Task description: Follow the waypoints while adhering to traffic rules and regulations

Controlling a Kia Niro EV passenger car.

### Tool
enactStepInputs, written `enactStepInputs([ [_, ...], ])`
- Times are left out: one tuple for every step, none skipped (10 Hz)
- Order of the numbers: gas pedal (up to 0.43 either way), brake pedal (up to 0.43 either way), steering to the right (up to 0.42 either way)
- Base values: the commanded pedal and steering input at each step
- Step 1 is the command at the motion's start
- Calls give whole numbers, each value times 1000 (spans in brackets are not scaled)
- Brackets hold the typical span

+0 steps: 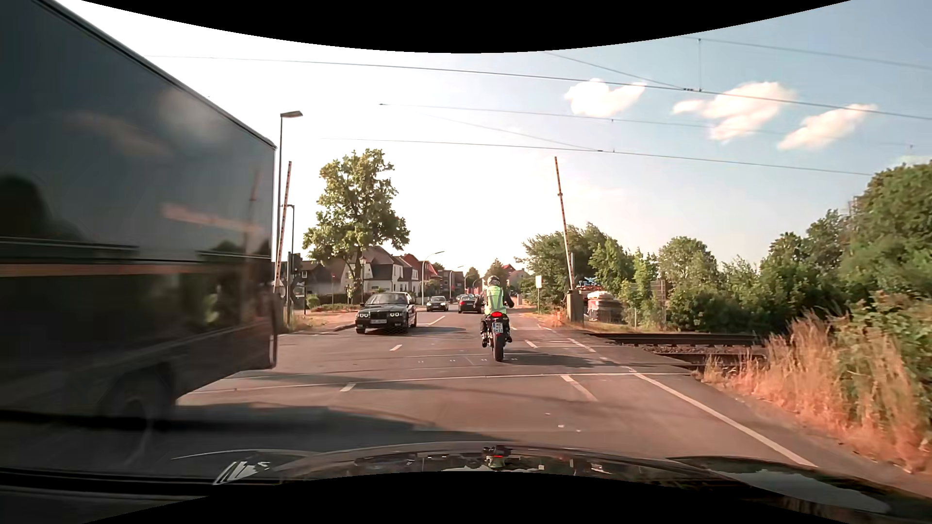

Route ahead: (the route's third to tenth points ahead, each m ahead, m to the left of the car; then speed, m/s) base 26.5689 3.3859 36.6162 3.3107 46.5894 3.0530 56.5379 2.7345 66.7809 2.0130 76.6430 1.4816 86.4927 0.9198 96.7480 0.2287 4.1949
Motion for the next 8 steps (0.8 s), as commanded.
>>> enactStepInputs([
  [240, 0, -1],
  [240, 0, -1],
  [240, 0, -5],
  [240, 0, -3],
  [240, 0, 0],
  [240, 0, -7],
  [248, 0, 0],
  [240, 0, 6],
])
